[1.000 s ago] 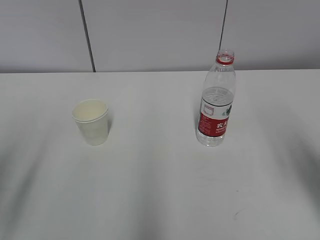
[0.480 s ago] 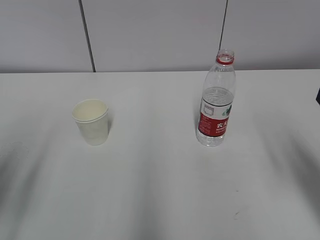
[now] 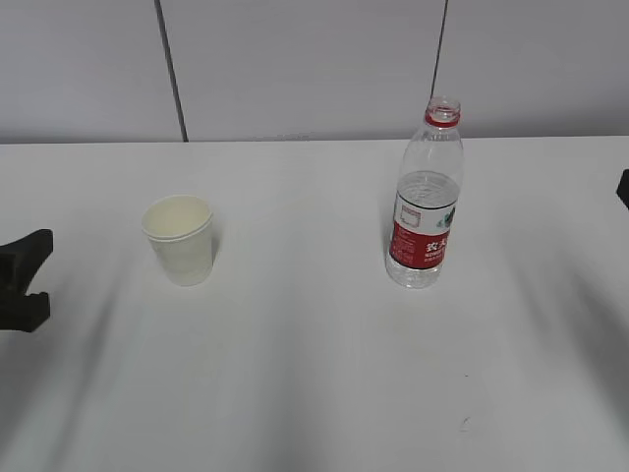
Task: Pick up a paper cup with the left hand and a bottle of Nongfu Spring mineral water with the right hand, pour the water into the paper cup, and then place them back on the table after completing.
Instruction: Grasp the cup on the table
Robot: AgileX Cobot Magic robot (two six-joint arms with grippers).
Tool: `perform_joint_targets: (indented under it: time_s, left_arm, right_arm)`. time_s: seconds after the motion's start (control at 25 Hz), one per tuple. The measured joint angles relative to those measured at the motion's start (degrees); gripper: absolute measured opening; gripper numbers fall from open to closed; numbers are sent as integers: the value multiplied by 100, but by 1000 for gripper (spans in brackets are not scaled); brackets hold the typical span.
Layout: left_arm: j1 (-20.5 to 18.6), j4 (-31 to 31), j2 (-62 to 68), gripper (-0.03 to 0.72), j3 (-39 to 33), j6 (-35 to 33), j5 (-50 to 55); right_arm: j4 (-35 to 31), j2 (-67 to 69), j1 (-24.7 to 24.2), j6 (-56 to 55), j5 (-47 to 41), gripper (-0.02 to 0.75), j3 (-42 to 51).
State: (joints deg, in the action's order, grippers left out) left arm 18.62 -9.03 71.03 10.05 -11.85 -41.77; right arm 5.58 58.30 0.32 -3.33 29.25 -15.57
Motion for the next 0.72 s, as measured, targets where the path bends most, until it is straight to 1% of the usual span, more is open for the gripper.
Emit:
perform_joint_targets:
  time_s: [0.2,0.32,0.52,0.72]
  left_arm:
    - [5,903,1307,408,17,513,-1330]
    - [5,1134,2134,408,34,575,-2125]
    - [5,1250,3015,408,143,592,-2297]
    - [5,1376,3175,408,231,592,-2337]
  right_arm:
    - [0,0,0,0,3,496,0]
    - [0,0,0,0,3,496,0]
    - [0,0,0,0,3,496,0]
    - [11,0,0,-2,3,496,0]
